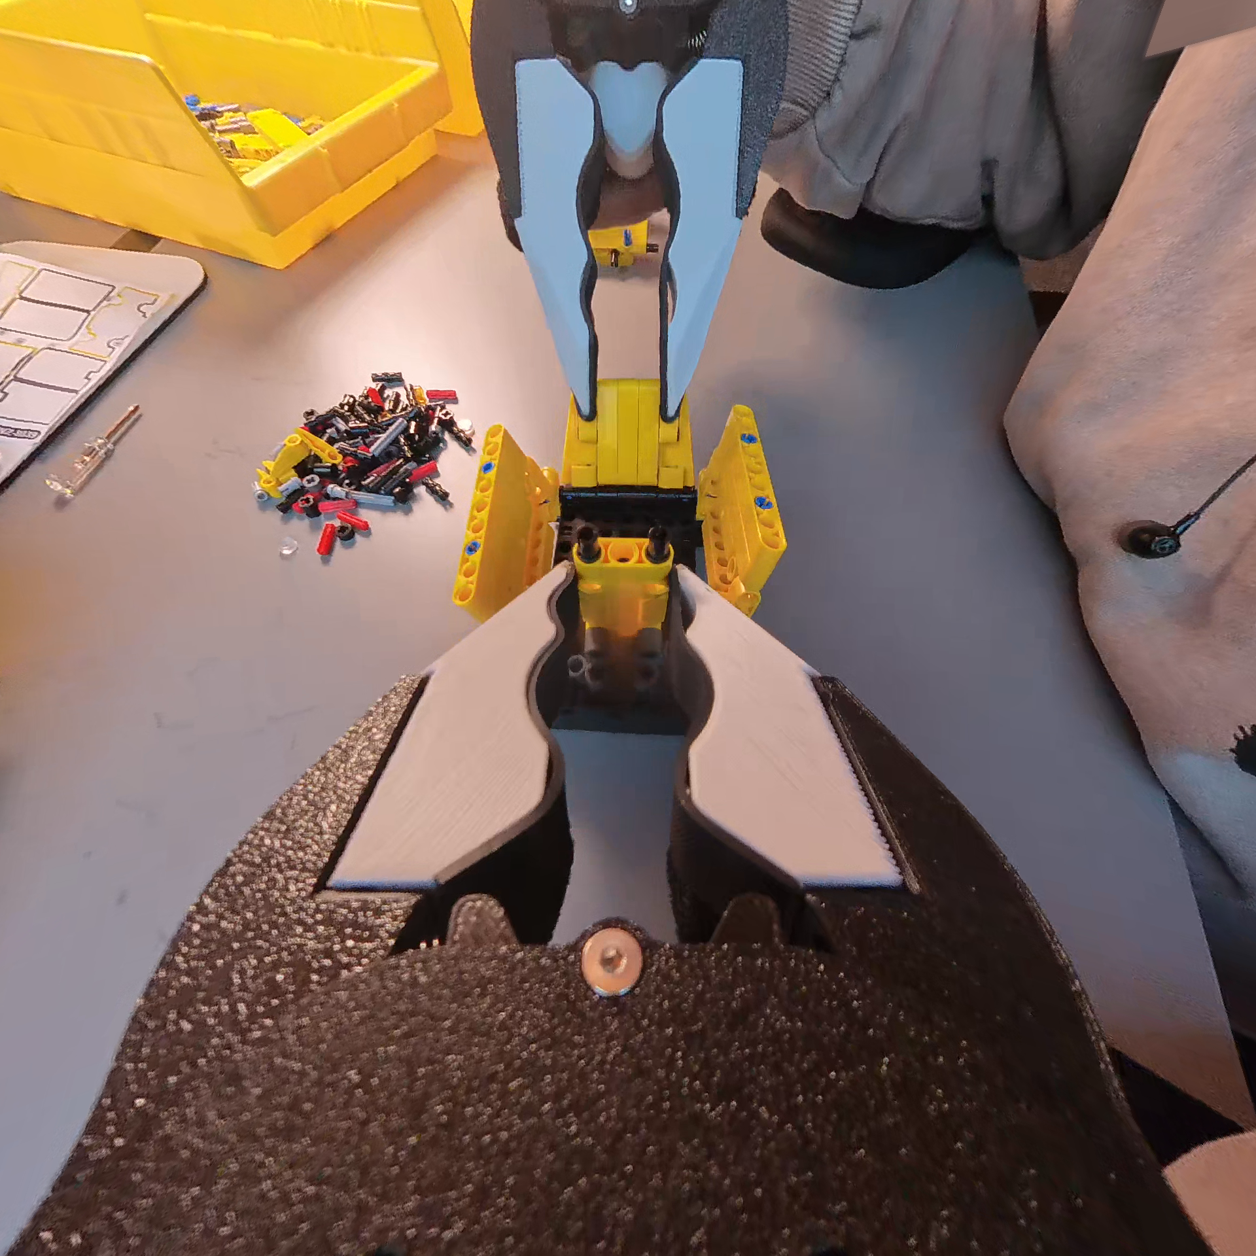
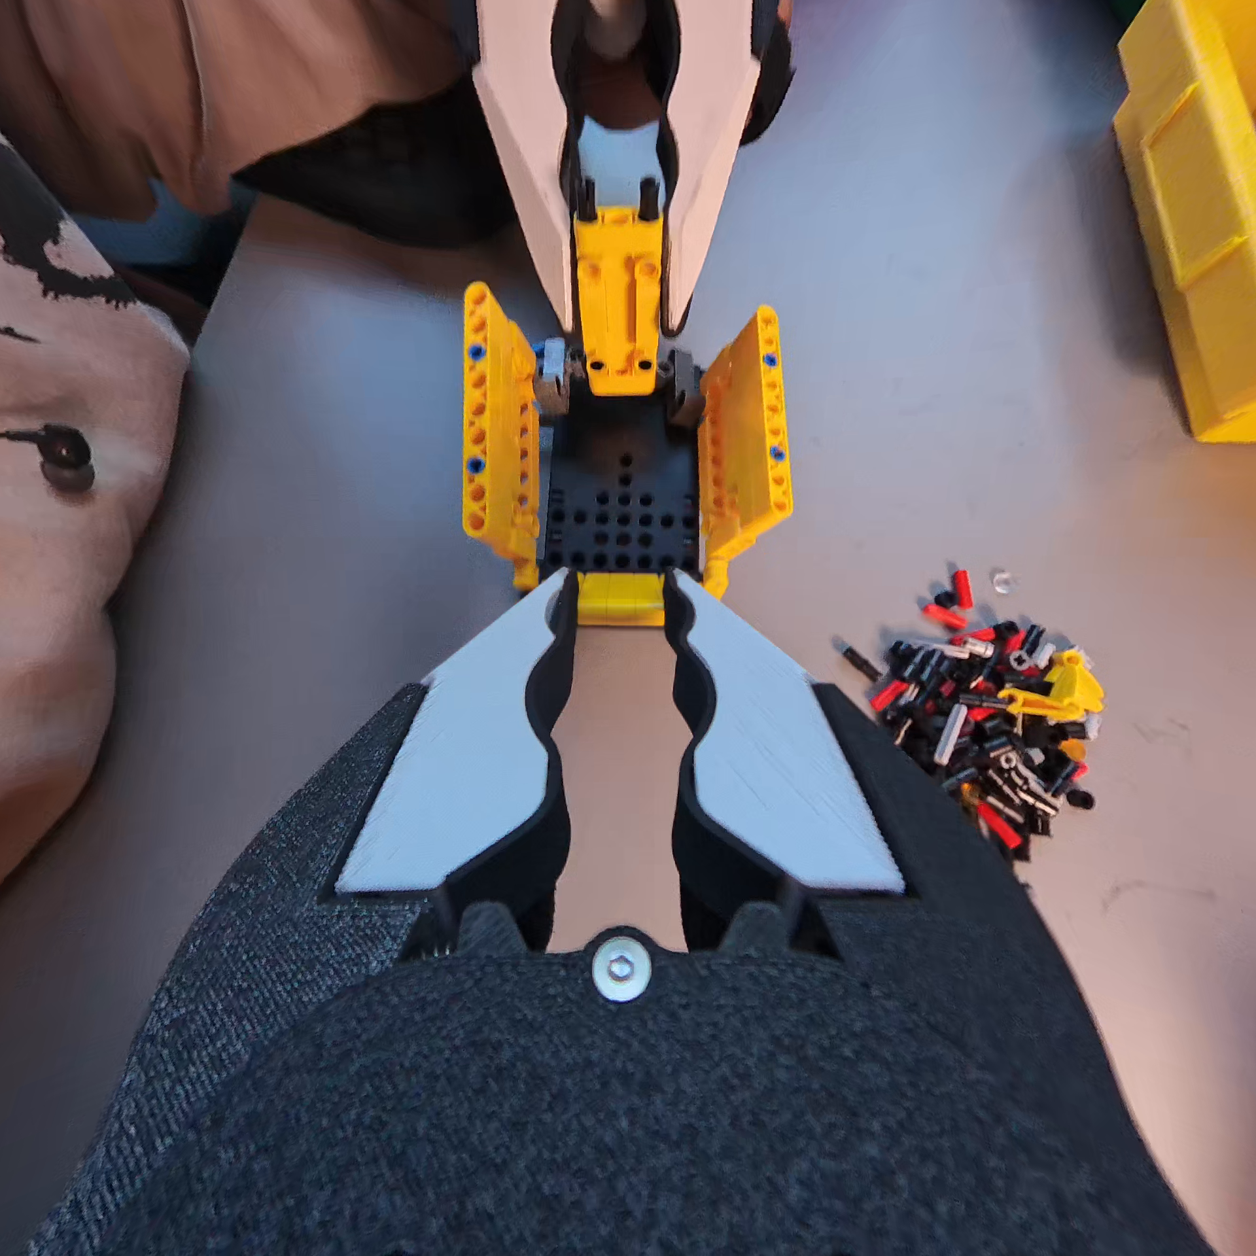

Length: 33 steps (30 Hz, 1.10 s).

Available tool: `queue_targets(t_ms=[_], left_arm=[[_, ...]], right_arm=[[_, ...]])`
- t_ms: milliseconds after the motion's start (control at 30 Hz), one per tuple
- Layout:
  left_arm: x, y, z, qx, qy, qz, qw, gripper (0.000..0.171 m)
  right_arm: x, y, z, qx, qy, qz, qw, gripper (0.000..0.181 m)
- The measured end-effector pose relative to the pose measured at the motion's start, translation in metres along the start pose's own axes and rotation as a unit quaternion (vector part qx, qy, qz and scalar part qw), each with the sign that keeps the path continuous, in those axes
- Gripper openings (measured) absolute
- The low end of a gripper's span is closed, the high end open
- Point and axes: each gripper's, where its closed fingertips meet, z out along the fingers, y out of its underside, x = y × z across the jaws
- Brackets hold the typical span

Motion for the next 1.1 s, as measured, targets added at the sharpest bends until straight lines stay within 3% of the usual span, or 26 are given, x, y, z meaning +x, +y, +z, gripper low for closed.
queue_targets(t_ms=[133, 333, 600, 667, 833, 867, 900, 1000, 1100], left_arm=[[-0.001, 0.004, -0.006, -0.002, 0.004, -0.014, 1.000, 0.024], [-0.001, 0.008, -0.006, -0.006, 0.009, -0.025, 1.000, 0.024], [0.000, 0.010, -0.007, -0.012, 0.009, -0.028, 1.000, 0.024], [0.000, 0.011, -0.006, -0.014, 0.007, -0.026, 1.000, 0.024], [-0.006, 0.013, -0.001, -0.023, -0.013, -0.016, 1.000, 0.025], [-0.010, 0.015, 0.000, -0.028, -0.024, -0.013, 0.999, 0.025], [-0.014, 0.017, 0.001, -0.035, -0.035, -0.012, 0.999, 0.023], [-0.018, 0.018, 0.002, -0.033, -0.043, -0.012, 0.998, 0.022], [-0.020, 0.018, 0.002, -0.032, -0.048, -0.012, 0.998, 0.022]], right_arm=[[0.002, 0.020, -0.002, -0.035, 0.001, -0.003, 0.999, 0.021], [0.001, 0.010, -0.006, -0.014, 0.004, -0.023, 1.000, 0.022], [0.004, 0.031, 0.005, -0.054, -0.005, 0.001, 0.999, 0.057], [0.004, 0.033, 0.010, -0.061, -0.002, -0.009, 0.998, 0.047], [-0.001, 0.039, 0.004, -0.079, -0.019, 0.000, 0.997, 0.043], [-0.002, 0.041, 0.002, -0.089, -0.019, -0.001, 0.996, 0.037], [0.001, 0.044, -0.001, -0.098, -0.009, -0.008, 0.995, 0.008], [-0.009, 0.045, -0.004, -0.099, -0.033, -0.007, 0.994, 0.027], [-0.001, 0.035, -0.008, -0.073, -0.016, 0.005, 0.997, 0.030]])
